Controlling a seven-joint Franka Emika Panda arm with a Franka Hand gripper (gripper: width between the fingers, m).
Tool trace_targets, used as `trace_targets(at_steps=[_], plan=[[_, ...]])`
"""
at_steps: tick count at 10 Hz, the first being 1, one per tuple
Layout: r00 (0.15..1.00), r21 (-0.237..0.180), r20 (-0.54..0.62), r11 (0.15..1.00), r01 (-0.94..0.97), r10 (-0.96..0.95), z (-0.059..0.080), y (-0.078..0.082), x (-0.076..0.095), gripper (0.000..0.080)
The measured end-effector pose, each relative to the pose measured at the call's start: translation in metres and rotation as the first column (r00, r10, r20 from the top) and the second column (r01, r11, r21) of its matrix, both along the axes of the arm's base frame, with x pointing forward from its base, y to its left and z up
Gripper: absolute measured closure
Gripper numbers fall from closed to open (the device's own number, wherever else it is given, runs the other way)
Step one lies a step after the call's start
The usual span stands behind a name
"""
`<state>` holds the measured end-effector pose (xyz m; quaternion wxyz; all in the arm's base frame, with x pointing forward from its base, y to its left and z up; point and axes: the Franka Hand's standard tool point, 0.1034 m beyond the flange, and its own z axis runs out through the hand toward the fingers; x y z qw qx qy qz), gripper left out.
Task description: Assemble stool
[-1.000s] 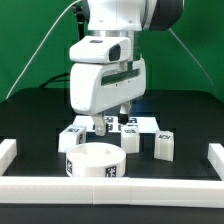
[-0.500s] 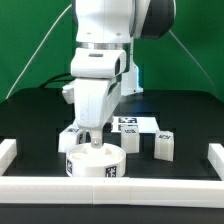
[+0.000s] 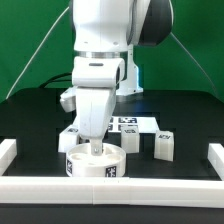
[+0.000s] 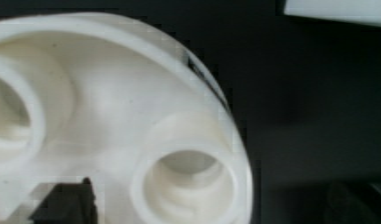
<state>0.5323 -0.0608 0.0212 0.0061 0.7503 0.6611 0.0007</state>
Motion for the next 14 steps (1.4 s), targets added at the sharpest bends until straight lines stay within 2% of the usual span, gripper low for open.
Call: trace_targets(at_steps=[4,6,7,12,13,14], plan=[[1.0,0.003,-0.014,1.0,0.007,-0.007,-0.007,-0.003,-0.005,0.015],[1.0,0.004,-0.017,1.0,0.012,-0.012,-0.008,-0.007,-0.006,0.0417],[1.0,0.004,-0.016,1.0,0.012,-0.012,-0.008,-0.007,-0.006,0.0482],[1.0,0.004,-0.016,1.0,0.012,-0.012,-0.008,-0.007,-0.006,0.0482],[1.0,0.005,-0.016,1.0,0.014,-0.014,-0.008,-0.005,-0.006,0.0482],[1.0,0.008,-0.011,1.0,0.009,-0.009,-0.008,0.004,-0.001,0.0481]])
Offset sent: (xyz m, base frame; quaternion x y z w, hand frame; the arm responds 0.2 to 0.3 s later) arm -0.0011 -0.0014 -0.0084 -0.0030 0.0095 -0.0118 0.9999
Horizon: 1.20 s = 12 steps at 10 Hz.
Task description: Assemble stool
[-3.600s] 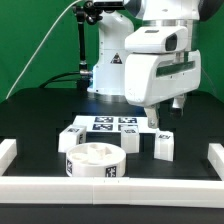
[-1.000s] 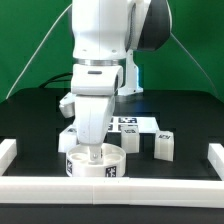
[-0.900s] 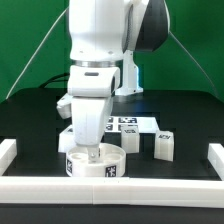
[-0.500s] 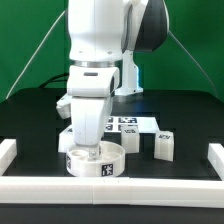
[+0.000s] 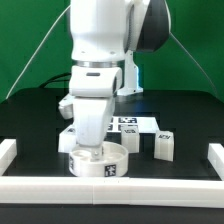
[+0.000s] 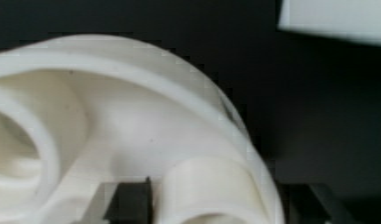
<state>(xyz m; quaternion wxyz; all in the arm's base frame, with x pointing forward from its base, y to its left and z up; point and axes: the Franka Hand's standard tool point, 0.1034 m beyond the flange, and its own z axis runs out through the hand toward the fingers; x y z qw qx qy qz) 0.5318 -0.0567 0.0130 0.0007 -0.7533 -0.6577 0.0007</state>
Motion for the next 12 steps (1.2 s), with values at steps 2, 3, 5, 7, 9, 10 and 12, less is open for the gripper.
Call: trace_targets(at_steps=[2,3,5,7,9,10,12], plan=[[1.0,0.012,0.015,1.0,-0.015,0.015,0.0,0.025,0.014,0.0481],[1.0,0.021,0.02,1.0,0.011,-0.011,0.0,0.042,0.021,0.0481],[0.999,0.031,0.02,0.999,0.045,-0.045,0.001,0.072,0.03,0.0481],[0.998,0.039,0.025,0.997,0.065,-0.066,0.0,0.091,0.039,0.0479],[0.993,0.045,0.035,0.993,0.11,-0.112,0.001,0.11,0.049,0.0479],[0.99,0.048,0.036,0.99,0.133,-0.134,0.001,0.122,0.053,0.0479],[0.988,0.046,0.025,0.988,0.15,-0.151,0.001,0.133,0.053,0.0479]])
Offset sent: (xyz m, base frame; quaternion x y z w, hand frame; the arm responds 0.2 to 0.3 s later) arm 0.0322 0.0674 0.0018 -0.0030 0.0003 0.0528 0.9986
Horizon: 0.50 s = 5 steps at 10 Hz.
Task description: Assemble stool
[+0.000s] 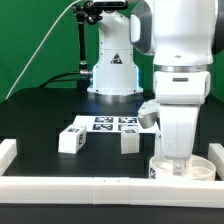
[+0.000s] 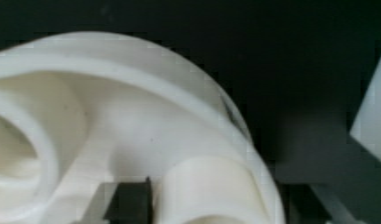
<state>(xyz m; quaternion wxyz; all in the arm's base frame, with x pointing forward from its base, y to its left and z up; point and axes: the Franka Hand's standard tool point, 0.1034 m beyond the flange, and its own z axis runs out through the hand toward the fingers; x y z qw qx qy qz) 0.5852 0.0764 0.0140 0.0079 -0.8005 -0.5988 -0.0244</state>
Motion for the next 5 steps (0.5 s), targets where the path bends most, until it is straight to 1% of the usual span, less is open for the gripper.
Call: trace_targets(at_steps=[2,4,5], plan=[[1.0,0.002,-0.005,1.0,0.012,-0.012,0.0014,0.0086,0.001,0.0479],[1.0,0.003,-0.005,1.0,0.013,-0.013,0.0016,0.0099,0.0011,0.0479],[1.0,0.003,-0.005,1.0,0.014,-0.014,0.0015,0.0095,0.0009,0.037]])
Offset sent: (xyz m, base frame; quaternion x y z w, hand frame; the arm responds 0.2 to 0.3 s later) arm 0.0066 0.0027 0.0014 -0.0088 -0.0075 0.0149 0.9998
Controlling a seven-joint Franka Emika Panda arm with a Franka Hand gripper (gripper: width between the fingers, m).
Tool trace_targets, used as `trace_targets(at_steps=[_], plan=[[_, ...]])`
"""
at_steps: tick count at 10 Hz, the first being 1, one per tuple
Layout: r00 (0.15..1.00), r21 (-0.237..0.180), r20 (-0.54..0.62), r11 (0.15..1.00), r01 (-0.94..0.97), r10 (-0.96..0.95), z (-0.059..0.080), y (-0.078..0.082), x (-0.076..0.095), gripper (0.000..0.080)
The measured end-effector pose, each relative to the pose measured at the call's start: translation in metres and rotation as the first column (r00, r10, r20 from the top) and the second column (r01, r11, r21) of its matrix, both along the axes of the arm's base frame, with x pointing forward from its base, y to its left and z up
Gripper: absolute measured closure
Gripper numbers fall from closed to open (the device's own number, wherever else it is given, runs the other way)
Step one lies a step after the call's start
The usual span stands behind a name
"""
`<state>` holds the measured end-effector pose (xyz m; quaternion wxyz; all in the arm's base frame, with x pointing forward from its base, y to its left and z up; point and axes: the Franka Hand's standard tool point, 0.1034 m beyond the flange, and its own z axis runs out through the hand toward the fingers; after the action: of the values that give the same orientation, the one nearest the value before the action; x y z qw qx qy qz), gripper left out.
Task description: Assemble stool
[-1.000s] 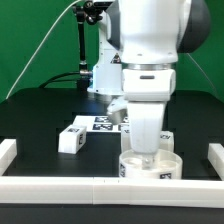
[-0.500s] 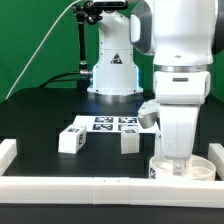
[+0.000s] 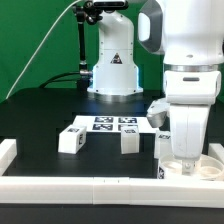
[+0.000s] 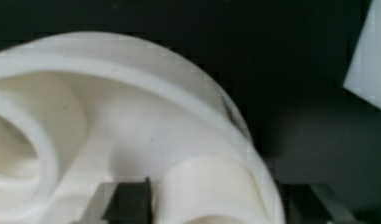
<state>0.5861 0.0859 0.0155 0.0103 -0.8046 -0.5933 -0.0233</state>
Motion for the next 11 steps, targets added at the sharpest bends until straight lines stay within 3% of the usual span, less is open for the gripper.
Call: trace_targets(at_steps=[1,2,3,5,9,11], plan=[[1.0,0.0,0.0,1.0,0.0,0.0,0.0,0.0,0.0,0.037],[1.0,0.0,0.0,1.0,0.001,-0.001,0.0,0.0,0.0,0.0239],[1.0,0.0,0.0,1.0,0.001,-0.001,0.0,0.0,0.0,0.0168],[1.0,-0.005,-0.007,1.0,-0.007,0.007,0.004,-0.01,-0.004,0.0155],[0.999,-0.014,0.02,0.999,0.042,-0.042,0.04,-0.016,-0.016,0.015],[0.997,-0.021,0.022,0.997,0.071,-0.071,0.047,-0.036,-0.023,0.015]])
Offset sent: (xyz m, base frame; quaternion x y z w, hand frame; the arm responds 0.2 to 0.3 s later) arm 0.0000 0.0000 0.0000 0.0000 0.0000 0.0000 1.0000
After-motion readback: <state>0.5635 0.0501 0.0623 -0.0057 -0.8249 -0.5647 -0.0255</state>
